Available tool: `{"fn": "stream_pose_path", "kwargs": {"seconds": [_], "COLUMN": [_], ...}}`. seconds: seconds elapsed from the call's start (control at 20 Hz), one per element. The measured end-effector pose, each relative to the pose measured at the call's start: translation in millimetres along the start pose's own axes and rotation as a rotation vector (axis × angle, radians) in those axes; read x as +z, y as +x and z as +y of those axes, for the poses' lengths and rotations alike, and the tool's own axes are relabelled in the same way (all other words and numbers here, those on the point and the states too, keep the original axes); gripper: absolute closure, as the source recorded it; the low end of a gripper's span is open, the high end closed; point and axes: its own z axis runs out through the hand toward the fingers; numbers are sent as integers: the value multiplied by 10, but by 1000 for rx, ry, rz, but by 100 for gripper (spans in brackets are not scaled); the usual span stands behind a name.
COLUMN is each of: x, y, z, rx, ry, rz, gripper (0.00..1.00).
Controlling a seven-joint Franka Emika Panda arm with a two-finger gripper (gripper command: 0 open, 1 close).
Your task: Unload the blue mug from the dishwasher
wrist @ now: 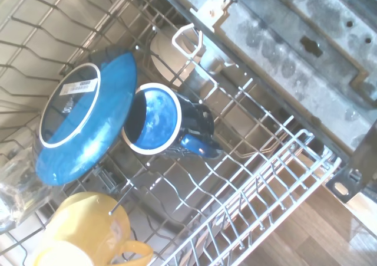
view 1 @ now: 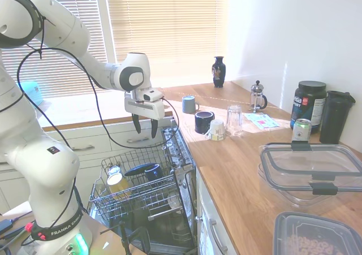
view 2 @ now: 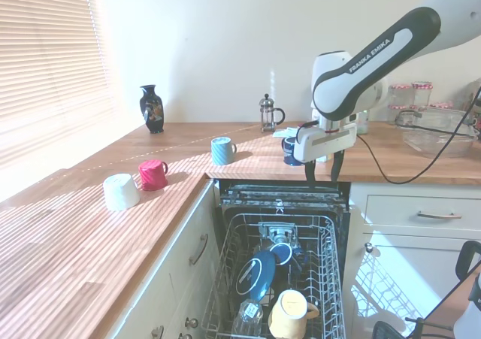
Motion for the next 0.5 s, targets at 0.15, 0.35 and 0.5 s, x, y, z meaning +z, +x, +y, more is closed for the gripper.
{"fn": "stream_pose_path", "kwargs": {"seconds": [0.15,0.35,0.5], "x": [15,3,61], "y": [0,-161,-351], "z": [-6,-267,-583], "rx": [-10,-91,-200], "ry": [-1,-5,-33], "rz": [-4,6,32], "gripper": [0,0,0]}}
